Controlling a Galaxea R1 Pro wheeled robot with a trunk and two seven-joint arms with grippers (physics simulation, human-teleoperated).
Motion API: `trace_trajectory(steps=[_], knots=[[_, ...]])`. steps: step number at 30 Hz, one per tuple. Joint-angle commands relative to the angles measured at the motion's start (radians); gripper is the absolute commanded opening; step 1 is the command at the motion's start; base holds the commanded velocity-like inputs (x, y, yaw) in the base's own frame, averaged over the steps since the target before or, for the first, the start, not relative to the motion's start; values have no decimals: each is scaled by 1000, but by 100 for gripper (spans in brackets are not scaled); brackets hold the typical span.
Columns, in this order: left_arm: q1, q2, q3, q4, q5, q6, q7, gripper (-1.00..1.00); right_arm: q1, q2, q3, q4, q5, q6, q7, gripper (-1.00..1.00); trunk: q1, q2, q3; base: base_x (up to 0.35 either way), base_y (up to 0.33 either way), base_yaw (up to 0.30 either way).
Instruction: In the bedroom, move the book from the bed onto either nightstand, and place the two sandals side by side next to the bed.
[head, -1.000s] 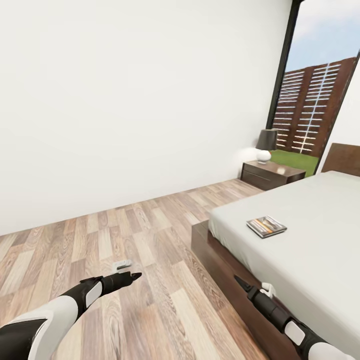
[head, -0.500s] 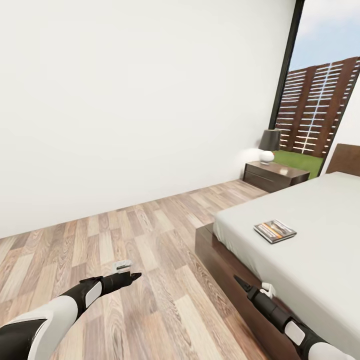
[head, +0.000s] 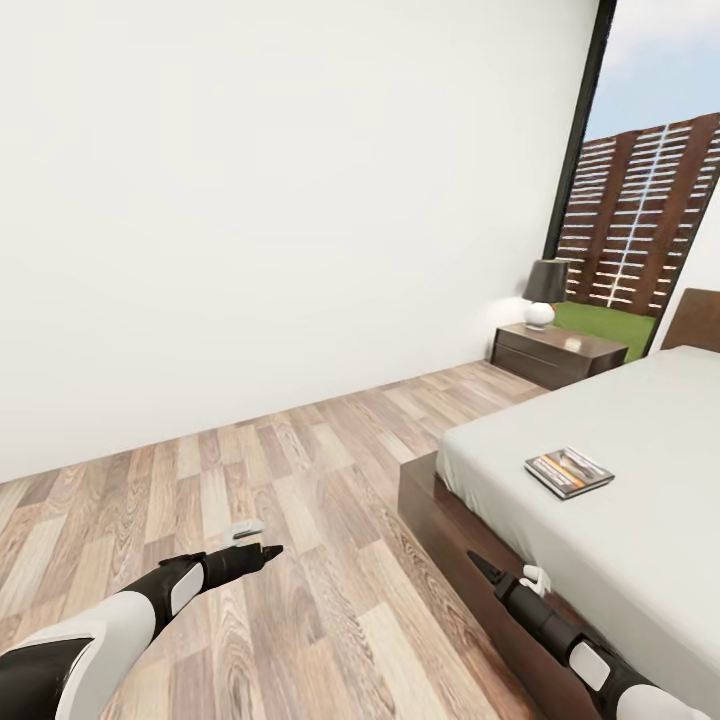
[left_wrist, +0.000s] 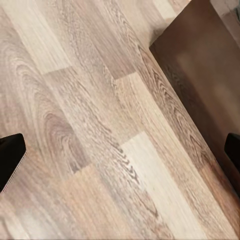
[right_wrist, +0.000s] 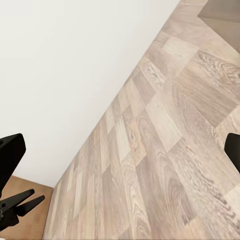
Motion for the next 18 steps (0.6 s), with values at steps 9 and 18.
trace_trajectory(steps=[9, 18], knots=[[0, 0, 8, -1, 5, 10, -4, 100, -1, 0, -2, 0, -2, 6, 3, 100, 0, 0, -1, 116, 88, 0], [0, 0, 8, -1, 5, 10, -3, 100, -1, 0, -2, 0, -2, 6, 3, 100, 0, 0, -1, 112, 70, 0]])
